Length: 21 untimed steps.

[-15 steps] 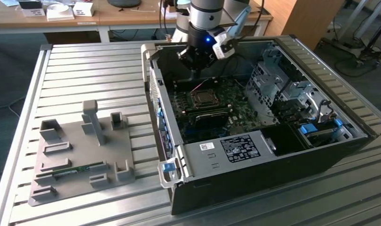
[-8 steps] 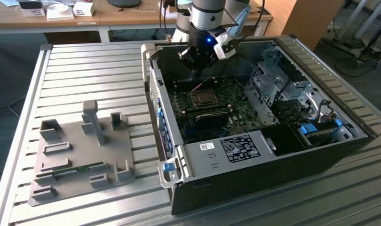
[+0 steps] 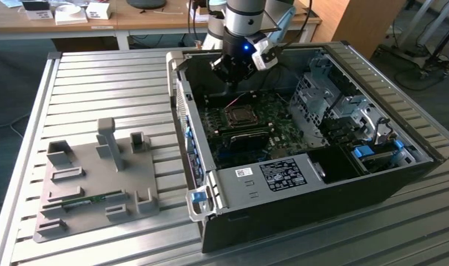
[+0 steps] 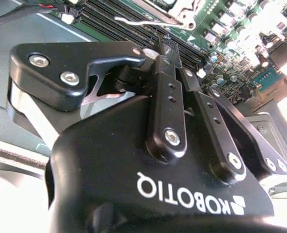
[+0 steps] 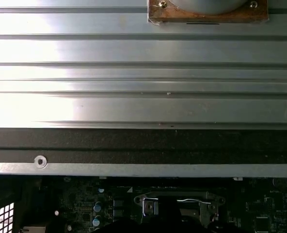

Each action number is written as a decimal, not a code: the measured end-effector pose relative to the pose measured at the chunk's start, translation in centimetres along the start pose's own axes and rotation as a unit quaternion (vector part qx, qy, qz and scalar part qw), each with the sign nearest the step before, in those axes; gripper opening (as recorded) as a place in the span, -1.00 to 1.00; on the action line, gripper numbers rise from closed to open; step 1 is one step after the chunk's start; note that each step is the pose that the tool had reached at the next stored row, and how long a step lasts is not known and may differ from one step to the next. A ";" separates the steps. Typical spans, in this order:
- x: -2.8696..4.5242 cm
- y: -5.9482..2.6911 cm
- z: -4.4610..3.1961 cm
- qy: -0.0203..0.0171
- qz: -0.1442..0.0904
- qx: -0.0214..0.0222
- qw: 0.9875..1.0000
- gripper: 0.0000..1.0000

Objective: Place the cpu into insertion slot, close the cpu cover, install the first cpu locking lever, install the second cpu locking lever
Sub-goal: 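Install the first cpu locking lever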

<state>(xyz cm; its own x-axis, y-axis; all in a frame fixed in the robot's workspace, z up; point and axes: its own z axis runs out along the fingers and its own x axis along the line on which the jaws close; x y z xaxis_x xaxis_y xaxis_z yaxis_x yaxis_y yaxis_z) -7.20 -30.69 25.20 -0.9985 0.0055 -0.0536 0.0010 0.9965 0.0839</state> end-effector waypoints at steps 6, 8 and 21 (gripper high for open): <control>0.03 -0.04 0.44 0.000 0.000 0.000 1.000 -0.79; 0.03 -0.05 0.44 0.000 0.000 0.000 1.000 -0.79; 0.04 -0.08 0.88 0.000 0.000 0.000 1.000 -0.79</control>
<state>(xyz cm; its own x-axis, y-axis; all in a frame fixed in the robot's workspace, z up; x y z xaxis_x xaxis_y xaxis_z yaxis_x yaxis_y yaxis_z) -7.18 -30.70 24.32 -0.9986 0.0055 -0.0531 0.0011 0.9965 0.0833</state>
